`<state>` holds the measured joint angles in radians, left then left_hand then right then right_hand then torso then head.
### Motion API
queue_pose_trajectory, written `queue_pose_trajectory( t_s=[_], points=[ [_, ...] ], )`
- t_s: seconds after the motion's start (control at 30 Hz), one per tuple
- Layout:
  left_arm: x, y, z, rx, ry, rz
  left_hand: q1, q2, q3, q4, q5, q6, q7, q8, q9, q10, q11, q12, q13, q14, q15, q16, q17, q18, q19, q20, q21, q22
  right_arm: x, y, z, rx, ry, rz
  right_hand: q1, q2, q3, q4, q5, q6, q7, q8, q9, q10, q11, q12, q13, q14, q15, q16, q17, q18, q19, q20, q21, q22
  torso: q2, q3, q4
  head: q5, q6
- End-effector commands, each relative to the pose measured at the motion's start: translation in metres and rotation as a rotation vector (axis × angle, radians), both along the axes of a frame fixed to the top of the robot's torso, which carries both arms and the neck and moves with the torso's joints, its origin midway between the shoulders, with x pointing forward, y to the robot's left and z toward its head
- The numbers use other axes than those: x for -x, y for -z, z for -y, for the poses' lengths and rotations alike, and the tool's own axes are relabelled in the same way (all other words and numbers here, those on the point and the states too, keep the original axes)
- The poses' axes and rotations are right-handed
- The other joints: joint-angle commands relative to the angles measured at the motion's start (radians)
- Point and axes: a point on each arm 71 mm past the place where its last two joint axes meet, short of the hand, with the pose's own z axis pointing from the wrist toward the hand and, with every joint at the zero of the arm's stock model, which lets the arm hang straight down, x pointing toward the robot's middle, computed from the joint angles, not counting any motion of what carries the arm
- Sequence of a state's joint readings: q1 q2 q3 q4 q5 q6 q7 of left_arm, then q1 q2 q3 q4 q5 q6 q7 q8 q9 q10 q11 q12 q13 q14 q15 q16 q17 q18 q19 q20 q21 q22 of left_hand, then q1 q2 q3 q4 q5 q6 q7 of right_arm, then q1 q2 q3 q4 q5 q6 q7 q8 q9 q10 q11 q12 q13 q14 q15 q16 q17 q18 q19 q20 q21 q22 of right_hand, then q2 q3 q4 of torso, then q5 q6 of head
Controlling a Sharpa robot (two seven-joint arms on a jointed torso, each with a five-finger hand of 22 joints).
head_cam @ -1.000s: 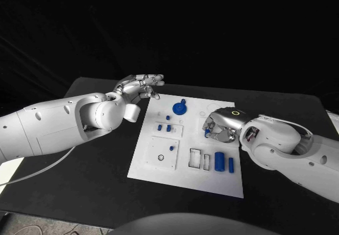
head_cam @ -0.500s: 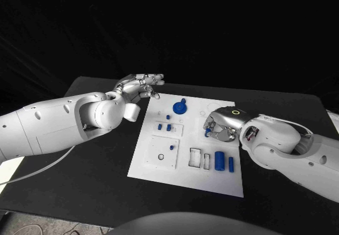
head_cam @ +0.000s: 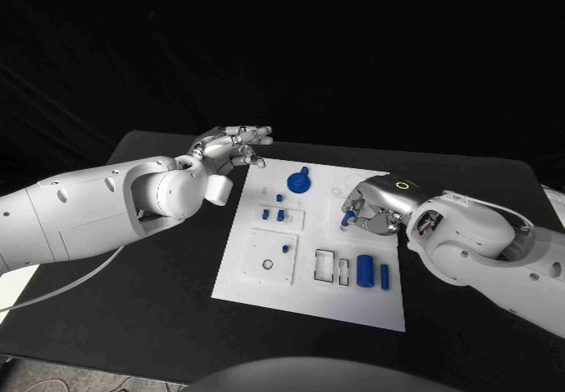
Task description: Assemble the parts on the task board
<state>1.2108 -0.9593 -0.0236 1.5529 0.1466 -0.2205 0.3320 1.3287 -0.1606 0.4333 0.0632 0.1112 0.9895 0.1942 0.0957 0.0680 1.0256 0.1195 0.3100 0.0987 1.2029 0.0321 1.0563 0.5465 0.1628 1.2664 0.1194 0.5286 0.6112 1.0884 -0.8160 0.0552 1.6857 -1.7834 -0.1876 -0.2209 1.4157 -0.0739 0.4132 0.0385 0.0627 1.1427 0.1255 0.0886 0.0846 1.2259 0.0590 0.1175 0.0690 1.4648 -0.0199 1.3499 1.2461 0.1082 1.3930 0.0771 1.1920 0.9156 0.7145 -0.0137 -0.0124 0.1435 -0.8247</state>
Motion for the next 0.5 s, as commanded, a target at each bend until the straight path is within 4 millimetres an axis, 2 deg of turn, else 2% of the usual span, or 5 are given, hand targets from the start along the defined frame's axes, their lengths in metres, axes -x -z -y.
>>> queue_pose_trajectory(
  t_s=[0.03, 0.13, 0.3, 0.5],
  points=[
    [0.0, -0.001, 0.002, 0.009, 0.017, 0.006, -0.007, 0.0, -0.008, 0.0, 0.004, -0.006, 0.002, 0.006, 0.0, -0.007, 0.001, 0.004, 0.001, -0.007, -0.002, -0.004, -0.001, 0.017, -0.003, 0.004, -0.004, -0.001, -0.002, -0.008, 0.004, -0.065, 0.023, -0.01, -0.013, 0.001, 0.006, 0.0, 0.002, 0.01, 0.0, 0.004, 0.001, 0.005, 0.0, -0.007, 0.0, 0.051, -0.006, 0.004, 0.0, 0.008, 0.003, -0.006, 0.003, 0.001, 0.001, -0.0002, -0.0008, -0.005, 0.003],
    [0.0, -0.001, 0.002, 0.009, 0.016, 0.006, -0.007, 0.0, -0.008, 0.0, 0.004, -0.006, 0.002, 0.006, 0.0, -0.007, 0.001, 0.004, 0.001, -0.007, -0.002, -0.004, -0.001, 0.017, -0.003, 0.004, -0.004, -0.001, -0.002, -0.013, 0.006, -0.073, 0.032, -0.016, -0.016, 0.0, 0.007, 0.001, 0.002, 0.009, 0.0, 0.003, 0.001, 0.005, 0.001, -0.009, 0.0, 0.051, -0.006, 0.004, -0.001, 0.008, 0.003, -0.006, 0.002, -0.001, 0.001, 0.0, -0.0018, -0.002, 0.005],
    [0.0, -0.001, 0.002, 0.009, 0.017, 0.005, -0.007, 0.0, -0.008, 0.0, 0.004, -0.006, 0.002, 0.006, 0.0, -0.007, 0.001, 0.004, 0.001, -0.007, -0.002, -0.004, -0.001, 0.017, -0.003, 0.004, -0.004, -0.001, 0.004, -0.021, 0.005, -0.092, 0.023, -0.024, -0.016, 0.0, 0.007, 0.001, 0.002, 0.009, 0.0, 0.003, 0.001, 0.005, 0.001, -0.009, 0.0, 0.051, -0.006, 0.004, -0.001, 0.008, 0.003, -0.006, 0.002, -0.001, 0.002, 0.0001, 0.0005, -0.001, 0.004],
    [0.0, -0.001, 0.003, 0.01, 0.019, 0.007, -0.007, 0.0, -0.008, 0.0, 0.004, -0.006, 0.002, 0.006, 0.0, -0.007, 0.001, 0.004, 0.001, -0.007, -0.002, -0.004, -0.001, 0.017, -0.003, 0.004, -0.004, -0.001, 0.021, -0.03, -0.017, -0.136, -0.05, -0.027, -0.018, 0.0, 0.008, 0.001, 0.002, 0.009, 0.0, 0.002, 0.001, 0.005, 0.001, -0.01, 0.0, 0.051, -0.006, 0.004, -0.001, 0.009, 0.002, -0.006, 0.001, -0.002, 0.002, 0.0012, -0.0008, 0.003, 0.008]
  ],
)
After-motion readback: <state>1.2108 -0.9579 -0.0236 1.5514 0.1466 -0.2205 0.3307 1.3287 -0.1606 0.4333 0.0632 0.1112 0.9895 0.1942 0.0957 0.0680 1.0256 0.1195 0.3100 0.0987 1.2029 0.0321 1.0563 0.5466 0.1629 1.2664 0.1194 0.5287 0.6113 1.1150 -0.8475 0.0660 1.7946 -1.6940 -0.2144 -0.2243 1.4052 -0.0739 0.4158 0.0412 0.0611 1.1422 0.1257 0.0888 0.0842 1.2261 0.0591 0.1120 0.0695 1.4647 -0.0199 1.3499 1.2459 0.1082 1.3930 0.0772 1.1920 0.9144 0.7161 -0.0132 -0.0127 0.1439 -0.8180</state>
